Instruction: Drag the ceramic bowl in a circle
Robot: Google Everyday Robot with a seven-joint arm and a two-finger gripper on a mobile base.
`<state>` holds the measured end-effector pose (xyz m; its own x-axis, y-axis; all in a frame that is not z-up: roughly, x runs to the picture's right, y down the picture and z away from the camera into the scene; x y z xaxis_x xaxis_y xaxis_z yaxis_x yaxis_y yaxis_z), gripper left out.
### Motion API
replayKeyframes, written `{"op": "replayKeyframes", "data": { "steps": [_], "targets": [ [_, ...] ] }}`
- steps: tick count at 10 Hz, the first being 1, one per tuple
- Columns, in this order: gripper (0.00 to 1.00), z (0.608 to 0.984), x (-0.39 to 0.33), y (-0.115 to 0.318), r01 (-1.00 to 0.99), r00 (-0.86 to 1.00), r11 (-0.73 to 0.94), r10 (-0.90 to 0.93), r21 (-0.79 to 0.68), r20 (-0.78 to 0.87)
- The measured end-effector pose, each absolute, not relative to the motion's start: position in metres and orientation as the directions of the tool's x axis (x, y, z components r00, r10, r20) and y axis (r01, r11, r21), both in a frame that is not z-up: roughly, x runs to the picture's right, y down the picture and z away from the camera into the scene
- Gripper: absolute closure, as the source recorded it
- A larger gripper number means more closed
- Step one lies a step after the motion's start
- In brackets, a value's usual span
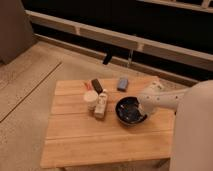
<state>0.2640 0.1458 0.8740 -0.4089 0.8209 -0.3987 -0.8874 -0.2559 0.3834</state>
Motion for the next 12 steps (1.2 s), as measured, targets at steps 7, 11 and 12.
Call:
{"op": "replayKeyframes", "data": {
  "steps": [7,11,12],
  "targets": [
    [1.0,0.927,0.2,0.083,-0.932,-0.298,-0.171,0.862,0.319,-0.41],
    [1.0,0.899,0.155,0.115,-0.955,-0.282,-0.207,0.851,0.212,-0.443],
    [1.0,0.889,0.154,0.123,-0.954,-0.291,-0.224,0.848,0.199,-0.443]
  ]
}}
